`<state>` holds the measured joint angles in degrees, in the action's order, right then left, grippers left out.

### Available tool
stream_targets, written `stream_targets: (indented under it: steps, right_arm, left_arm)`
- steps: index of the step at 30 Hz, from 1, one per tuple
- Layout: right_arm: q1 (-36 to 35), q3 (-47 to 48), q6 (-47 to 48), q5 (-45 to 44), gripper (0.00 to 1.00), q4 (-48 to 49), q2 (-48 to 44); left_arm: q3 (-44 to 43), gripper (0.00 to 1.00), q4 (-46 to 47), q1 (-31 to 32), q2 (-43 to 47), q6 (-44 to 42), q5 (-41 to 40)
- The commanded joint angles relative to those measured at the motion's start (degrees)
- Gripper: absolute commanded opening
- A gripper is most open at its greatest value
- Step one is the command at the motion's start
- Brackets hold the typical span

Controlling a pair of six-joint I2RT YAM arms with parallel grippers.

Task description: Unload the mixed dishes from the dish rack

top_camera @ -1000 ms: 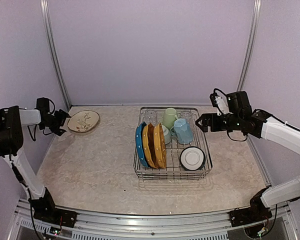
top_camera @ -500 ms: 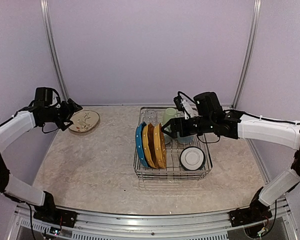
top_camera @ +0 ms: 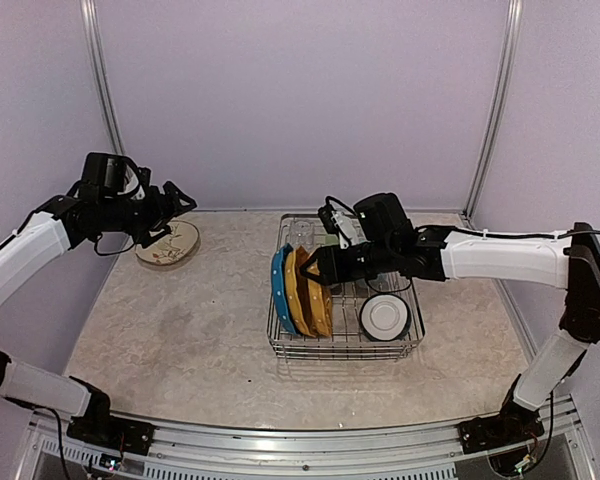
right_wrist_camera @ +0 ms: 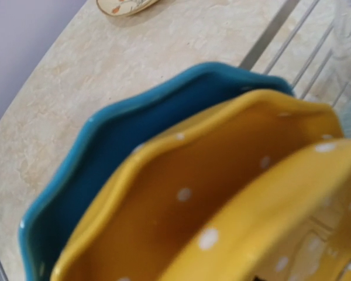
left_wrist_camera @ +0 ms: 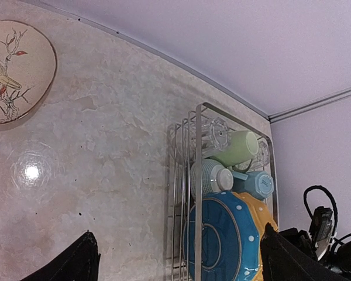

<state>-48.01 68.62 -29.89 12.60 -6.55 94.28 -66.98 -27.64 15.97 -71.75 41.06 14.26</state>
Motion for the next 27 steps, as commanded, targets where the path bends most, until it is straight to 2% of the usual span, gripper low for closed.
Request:
stream_targets:
  steps: [1,9,13,18,24,27]
  right_arm:
    - [-1.4,2.1,-1.3,-1.8,0.51,-0.3,1.8]
    - [-2.6,4.1,-6.2,-11.5,0.4,-6.8,2.1]
    - [-3.3,4.7,-7.8,-11.4,0.35,-7.1,2.6]
    - [-4.8,6.9,-9.4,-11.8,0.16,-8.4,3.4]
    - [-5.5,9.9,-11.1,-12.2,0.0,-10.7,3.0]
    - [-5.5,10.6,-11.4,-12.1,0.0,-10.7,2.7]
  left_arm:
    - [-2.3,0.91,-3.0,2.1,-0.5,-2.0,-3.2]
    - [-3.4,0.91,-3.9,4.1,-1.0,-2.2,-5.0]
    - [-3.9,0.92,-4.3,4.6,-1.1,-2.4,-5.7]
    - [-4.6,0.92,-4.9,5.1,-1.2,-2.8,-6.4]
    - [-4.7,0.92,-5.2,5.3,-1.5,-3.0,-6.8]
    - [-4.7,0.92,-5.2,5.3,-1.7,-3.0,-6.7]
